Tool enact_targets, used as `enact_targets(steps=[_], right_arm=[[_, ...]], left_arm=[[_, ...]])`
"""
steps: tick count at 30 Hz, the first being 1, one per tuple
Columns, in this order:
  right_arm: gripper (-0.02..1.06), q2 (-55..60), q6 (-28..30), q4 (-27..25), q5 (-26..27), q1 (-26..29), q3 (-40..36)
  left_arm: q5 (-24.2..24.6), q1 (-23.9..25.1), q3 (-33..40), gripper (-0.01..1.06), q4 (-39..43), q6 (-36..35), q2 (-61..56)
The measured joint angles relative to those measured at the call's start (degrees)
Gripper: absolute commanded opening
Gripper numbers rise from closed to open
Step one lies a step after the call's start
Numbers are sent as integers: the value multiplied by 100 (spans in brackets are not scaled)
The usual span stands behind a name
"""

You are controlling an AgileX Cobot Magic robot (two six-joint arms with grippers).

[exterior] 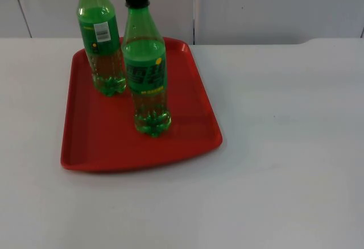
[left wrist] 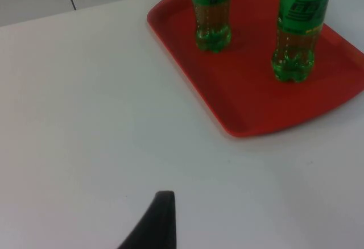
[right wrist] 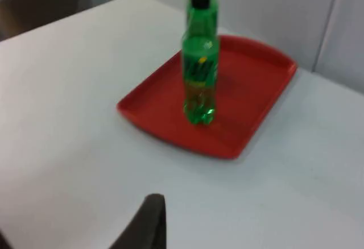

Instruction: Place the bottle upright on the tray.

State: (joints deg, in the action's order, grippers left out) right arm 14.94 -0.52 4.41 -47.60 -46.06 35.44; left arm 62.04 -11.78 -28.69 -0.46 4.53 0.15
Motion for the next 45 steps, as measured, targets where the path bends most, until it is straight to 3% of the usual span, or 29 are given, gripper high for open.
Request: enact_targets(steps=[7, 21, 28, 45], right_arm=[[105, -435, 52, -208, -712, 0, -13], [105, -1482, 16, -336, -1392, 0, -16], [105, -1482, 16, -341, -1483, 0, -516], [105, -1482, 16, -308, -1461, 0, -578]], left_arm=[[0, 0, 0, 105, 0, 0, 0], [0, 0, 0, 105, 0, 0, 0], [0, 0, 0, 105, 0, 0, 0], [0, 0, 0, 105, 0, 0, 0]])
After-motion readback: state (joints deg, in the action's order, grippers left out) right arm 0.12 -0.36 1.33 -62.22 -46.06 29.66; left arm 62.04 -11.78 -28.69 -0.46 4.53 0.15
